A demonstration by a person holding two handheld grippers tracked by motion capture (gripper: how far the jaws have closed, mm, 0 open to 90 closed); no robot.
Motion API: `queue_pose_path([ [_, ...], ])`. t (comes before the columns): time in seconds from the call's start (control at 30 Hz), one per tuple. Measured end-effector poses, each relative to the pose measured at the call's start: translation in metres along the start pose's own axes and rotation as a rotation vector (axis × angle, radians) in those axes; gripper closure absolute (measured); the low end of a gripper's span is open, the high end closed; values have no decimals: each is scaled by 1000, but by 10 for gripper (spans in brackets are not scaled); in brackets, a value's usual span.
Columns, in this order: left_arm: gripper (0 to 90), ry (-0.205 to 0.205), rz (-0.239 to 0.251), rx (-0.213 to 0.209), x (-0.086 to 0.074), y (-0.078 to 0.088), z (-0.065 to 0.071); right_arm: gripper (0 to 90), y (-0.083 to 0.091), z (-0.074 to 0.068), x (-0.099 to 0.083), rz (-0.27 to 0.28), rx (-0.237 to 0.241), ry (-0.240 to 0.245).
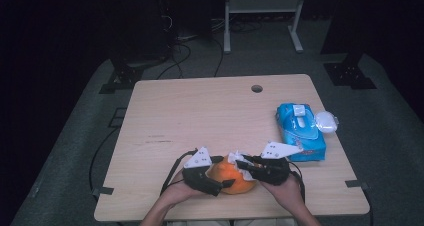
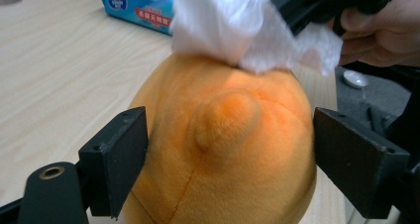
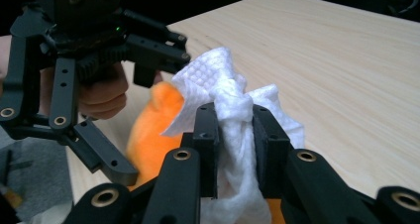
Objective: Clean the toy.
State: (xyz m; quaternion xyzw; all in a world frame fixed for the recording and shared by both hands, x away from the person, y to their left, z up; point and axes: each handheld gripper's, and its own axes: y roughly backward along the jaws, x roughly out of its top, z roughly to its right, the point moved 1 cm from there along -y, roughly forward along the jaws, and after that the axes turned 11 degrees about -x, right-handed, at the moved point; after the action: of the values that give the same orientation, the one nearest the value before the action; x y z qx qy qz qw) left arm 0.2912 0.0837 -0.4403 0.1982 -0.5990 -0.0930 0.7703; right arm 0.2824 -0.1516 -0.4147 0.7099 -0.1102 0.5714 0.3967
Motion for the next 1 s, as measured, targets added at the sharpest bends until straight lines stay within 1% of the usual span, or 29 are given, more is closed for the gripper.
queue_pose_path([
  [0.03, 167, -5, -4, 7, 0, -1, 1, 746, 1, 0, 1, 1, -8, -2],
  [0.07, 218, -13, -8, 11, 0, -2, 2, 746, 3, -1, 3, 10, -11, -4],
  [0.1, 243, -25, -5, 19, 0, -3, 4, 746, 4, -4, 5, 20, -7, -2],
  [0.13, 276, -38, 0, 27, 1, -6, 7, 746, 5, -8, 7, 32, 10, 13],
  [0.17, 299, -56, -7, 33, 3, -9, 10, 746, 4, -14, 9, 38, 28, 24],
  [0.2, 309, -77, -26, 40, 5, -10, 13, 746, 2, -22, 11, 34, 48, 40],
  [0.23, 311, -91, -44, 50, 5, -10, 14, 746, -1, -27, 11, 23, 45, 66],
  [0.27, 314, -90, -43, 50, 5, -9, 15, 747, -2, -28, 11, 18, 40, 84],
  [0.3, 323, -87, -44, 46, 4, -7, 14, 747, -3, -25, 10, 14, 48, 78],
  [0.33, 330, -87, -41, 43, 3, -5, 13, 747, -3, -21, 9, 8, 49, 53],
  [0.37, 330, -87, -40, 41, 2, -5, 12, 747, -2, -14, 8, 0, 14, 50],
  [0.4, 329, -88, -39, 37, 2, -5, 12, 747, -1, -9, 6, -3, 1, 38],
  [0.43, 326, -85, -35, 36, 2, -6, 13, 747, 1, -3, 4, -3, 3, -5],
  [0.47, 316, -88, -38, 35, 3, -8, 13, 746, 2, -1, 3, -2, 1, -15],
  [0.5, 292, -89, -40, 32, 4, -9, 13, 746, 4, -4, 4, 2, -5, -1],
  [0.53, 278, -86, -36, 29, 3, -10, 13, 746, 4, -7, 6, 7, 2, 3],
  [0.57, 270, -82, -35, 28, 3, -10, 12, 746, 4, -12, 8, 17, 38, 8],
  [0.6, 268, -83, -37, 26, 2, -9, 12, 746, 2, -18, 9, 16, 43, 32],
  [0.63, 271, -91, -43, 24, 1, -8, 12, 746, 0, -21, 9, 10, 33, 61],
  [0.67, 285, -94, -47, 21, 1, -5, 11, 747, -1, -20, 9, 6, 35, 65],
  [0.7, 295, -91, -44, 21, 0, -4, 10, 747, -2, -16, 7, 3, 38, 37],
  [0.73, 299, -86, -43, 21, 0, -3, 9, 747, -2, -12, 6, 1, 33, 23],
  [0.77, 302, -81, -41, 18, -1, -2, 8, 747, -1, -5, 4, -5, 14, 16],
  [0.8, 304, -80, -40, 17, -1, -1, 7, 747, 0, 4, 1, -10, -17, -1],
  [0.87, 305, -72, -37, 15, -2, 2, 4, 747, 3, 19, -6, -18, -46, -44],
  [0.9, 304, -63, -33, 12, -3, 3, 3, 747, 3, 25, -10, -32, -73, -57],
  [0.93, 304, -55, -28, 9, -4, 4, 2, 747, 3, 33, -15, -48, -85, -83],
  [0.97, 305, -52, -26, 7, -5, 5, 1, 747, 2, 39, -19, -48, -74, -118],
  [1.0, 307, -52, -28, 5, -5, 5, 1, 747, 2, 40, -20, -52, -70, -132],
])
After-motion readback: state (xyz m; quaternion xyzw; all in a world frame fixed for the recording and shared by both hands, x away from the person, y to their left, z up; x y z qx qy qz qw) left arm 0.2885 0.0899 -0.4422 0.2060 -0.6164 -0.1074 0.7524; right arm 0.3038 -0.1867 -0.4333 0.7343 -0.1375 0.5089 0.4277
